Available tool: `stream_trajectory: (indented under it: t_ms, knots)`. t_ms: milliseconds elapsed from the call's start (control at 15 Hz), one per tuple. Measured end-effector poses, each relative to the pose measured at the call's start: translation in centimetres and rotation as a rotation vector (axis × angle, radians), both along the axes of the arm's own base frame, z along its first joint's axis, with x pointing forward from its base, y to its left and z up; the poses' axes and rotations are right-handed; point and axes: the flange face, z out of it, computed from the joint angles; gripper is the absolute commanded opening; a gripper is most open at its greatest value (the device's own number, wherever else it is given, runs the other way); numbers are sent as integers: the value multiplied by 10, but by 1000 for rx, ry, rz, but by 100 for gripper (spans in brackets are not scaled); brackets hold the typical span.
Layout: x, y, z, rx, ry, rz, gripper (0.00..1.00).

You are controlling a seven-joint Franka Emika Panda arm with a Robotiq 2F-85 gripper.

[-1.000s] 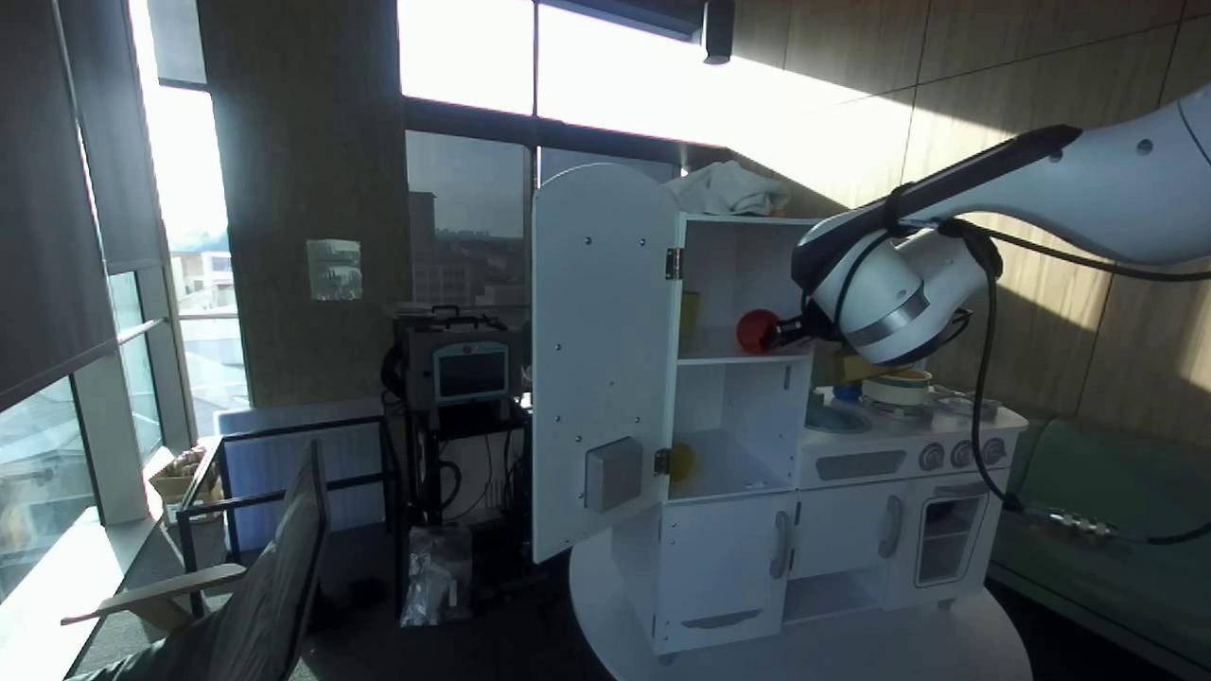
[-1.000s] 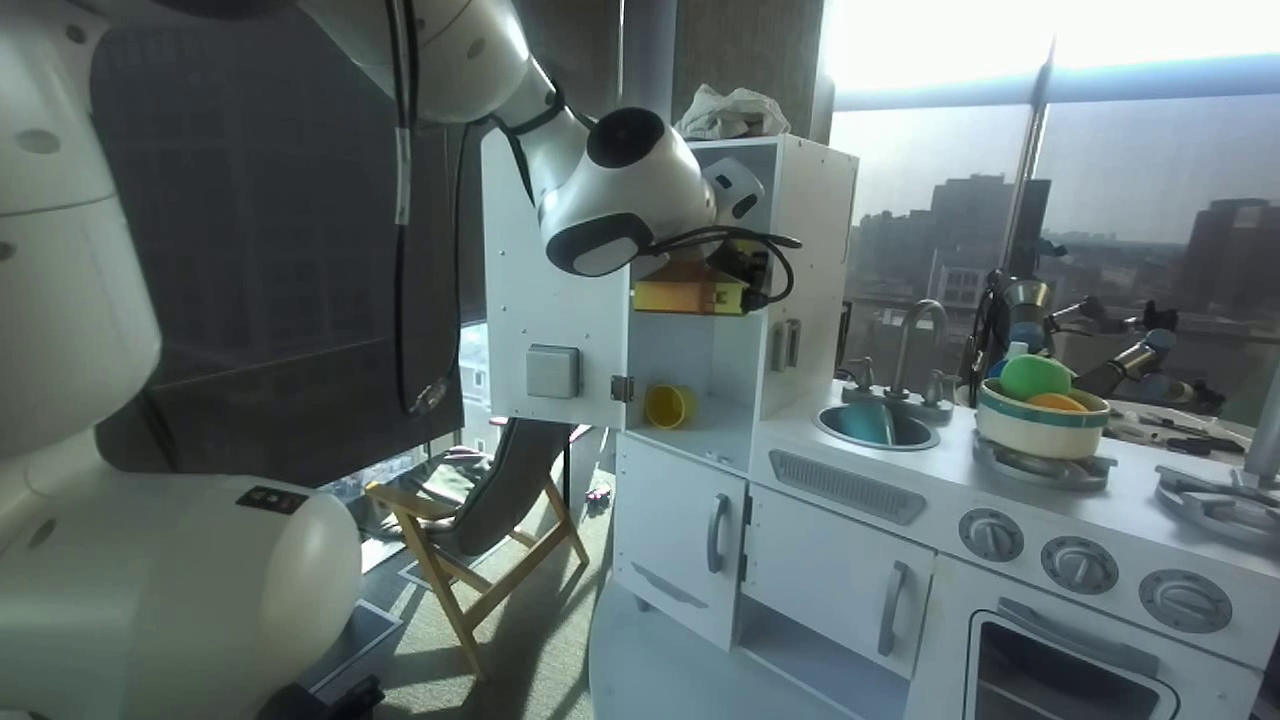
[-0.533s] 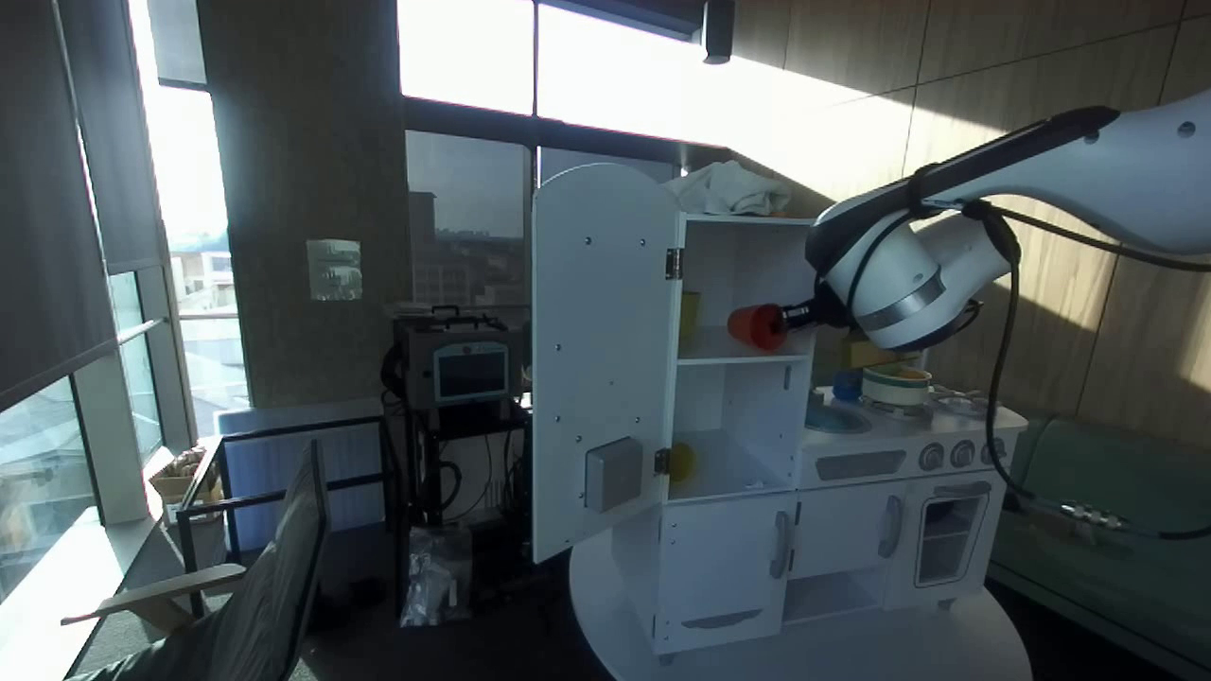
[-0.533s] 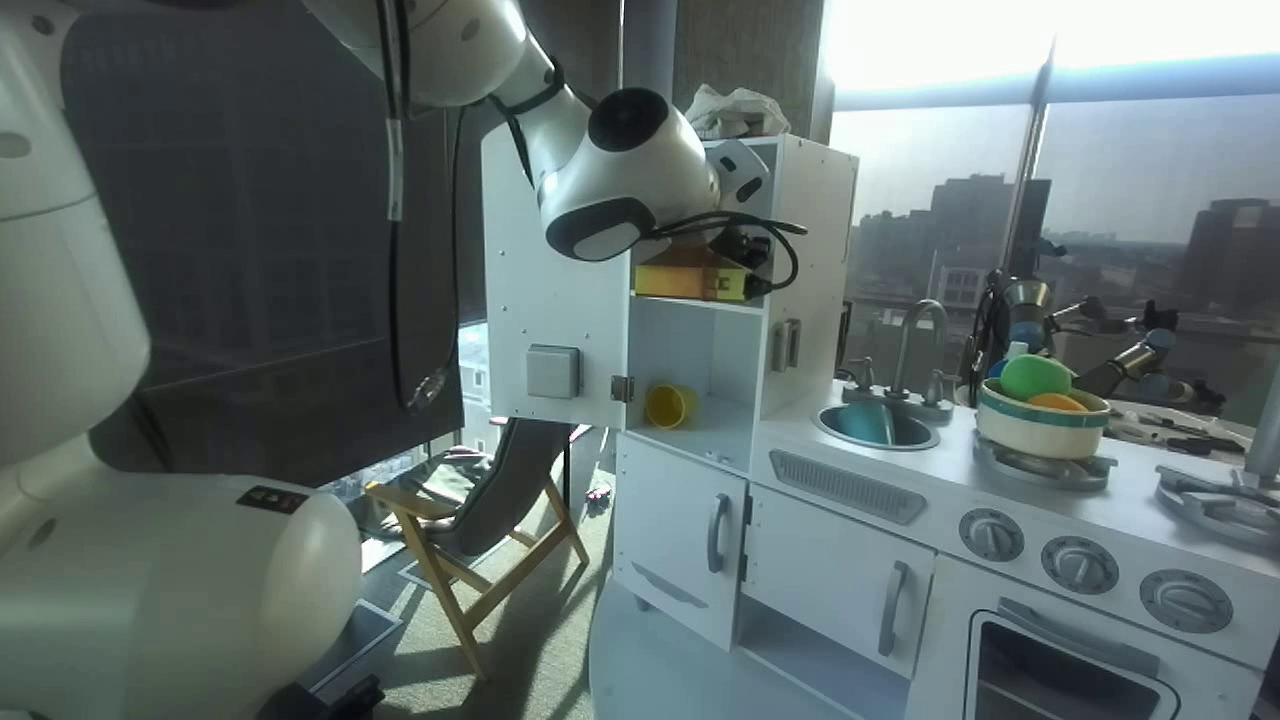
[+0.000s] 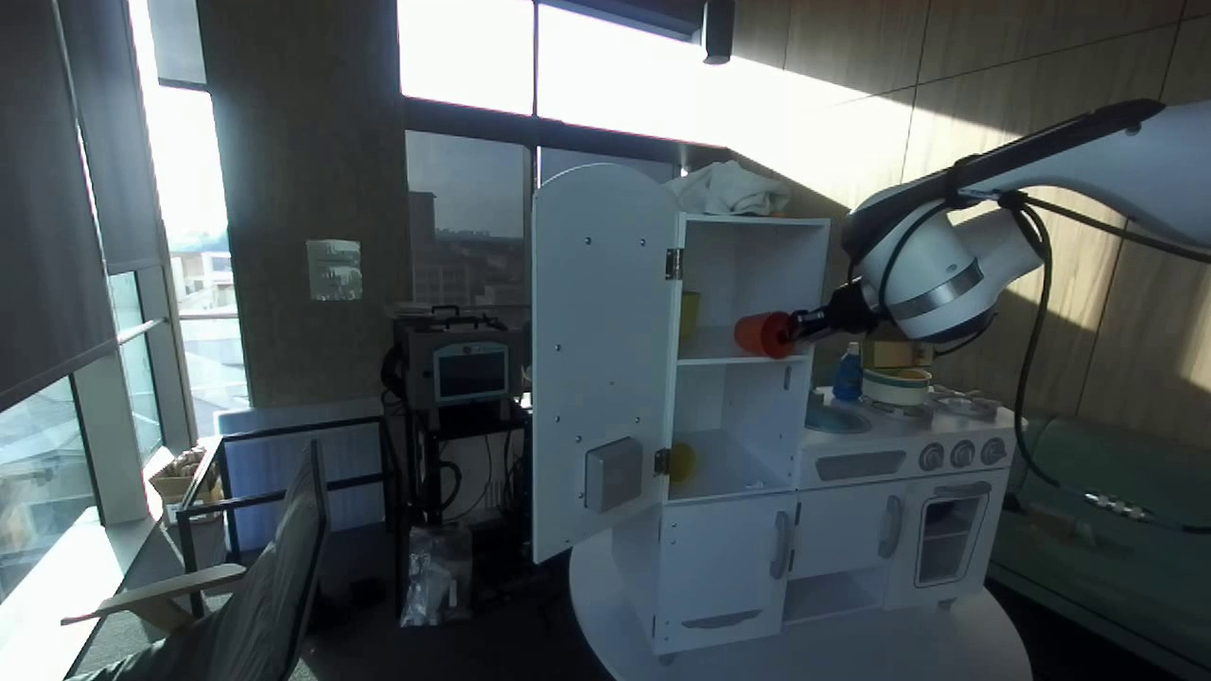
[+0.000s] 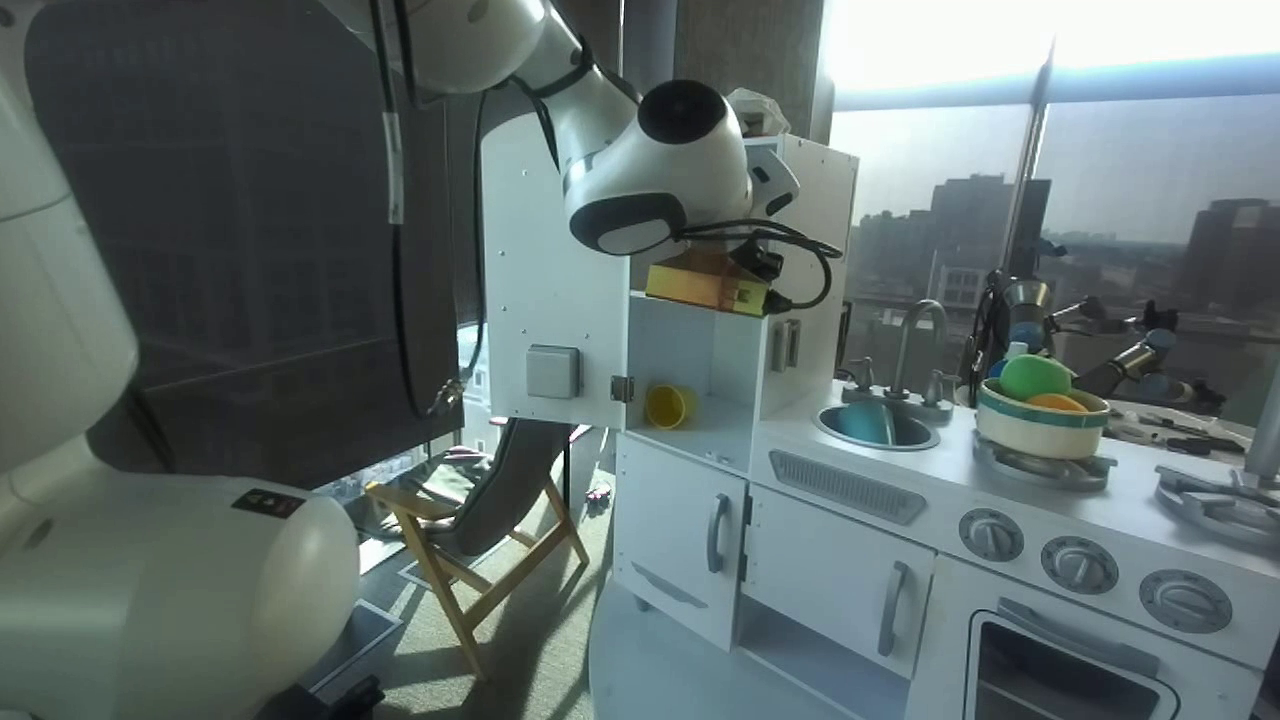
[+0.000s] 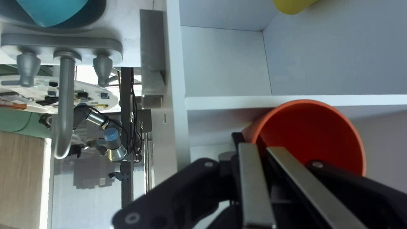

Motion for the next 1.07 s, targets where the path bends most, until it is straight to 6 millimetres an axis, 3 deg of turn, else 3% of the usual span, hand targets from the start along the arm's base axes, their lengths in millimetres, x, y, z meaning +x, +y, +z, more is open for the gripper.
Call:
stream_trajectory:
  t_ms: [267, 733, 1067]
  knots:
    - [-5, -12, -1, 71, 30, 34, 9]
    - [-15, -13, 7, 134, 70, 118, 7]
    - [-40, -40, 19, 107, 122, 57, 8]
